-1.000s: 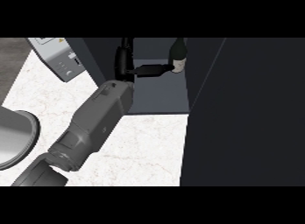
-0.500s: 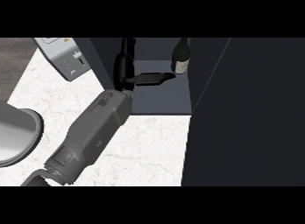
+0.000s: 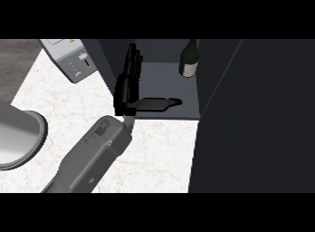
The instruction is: Pick up the wine, place it into the cabinet and close the cabinet
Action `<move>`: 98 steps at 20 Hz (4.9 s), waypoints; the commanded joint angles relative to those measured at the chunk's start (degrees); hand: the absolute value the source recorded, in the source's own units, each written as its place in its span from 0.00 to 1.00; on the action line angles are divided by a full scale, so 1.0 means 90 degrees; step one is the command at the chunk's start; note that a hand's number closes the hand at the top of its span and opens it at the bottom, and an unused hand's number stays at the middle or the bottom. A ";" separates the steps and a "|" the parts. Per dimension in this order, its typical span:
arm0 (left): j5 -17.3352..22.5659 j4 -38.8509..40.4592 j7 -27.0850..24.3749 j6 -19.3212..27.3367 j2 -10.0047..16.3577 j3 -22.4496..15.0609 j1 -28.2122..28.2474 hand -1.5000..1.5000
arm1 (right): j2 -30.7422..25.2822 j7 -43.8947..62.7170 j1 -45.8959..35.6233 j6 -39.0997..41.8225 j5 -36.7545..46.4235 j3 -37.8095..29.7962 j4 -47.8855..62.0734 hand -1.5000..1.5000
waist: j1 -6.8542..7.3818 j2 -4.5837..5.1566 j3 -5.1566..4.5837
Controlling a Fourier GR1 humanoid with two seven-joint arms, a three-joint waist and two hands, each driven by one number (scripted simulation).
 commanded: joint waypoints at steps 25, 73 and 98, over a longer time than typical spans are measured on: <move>-0.0596 -0.5895 0.0028 0.0169 0.2092 -0.1104 0.5224 0.00 | -0.0973 0.0972 0.0004 0.1203 -0.0361 0.2001 -0.1116 1.00 | -0.0026 0.0042 -0.0010; 0.2348 -0.6513 0.0097 -0.3462 0.4493 0.3047 0.7094 0.00 | 0.1038 0.0881 -0.9893 -0.1939 -0.3798 0.1372 0.7723 1.00 | 0.0508 0.0235 -0.0019; 0.2812 -0.6484 0.0640 -0.3883 0.4622 0.3694 0.7066 0.00 | 0.0150 -0.1298 -0.9907 0.0309 -0.4138 0.0190 1.1475 1.00 | 0.0082 0.0303 -0.0007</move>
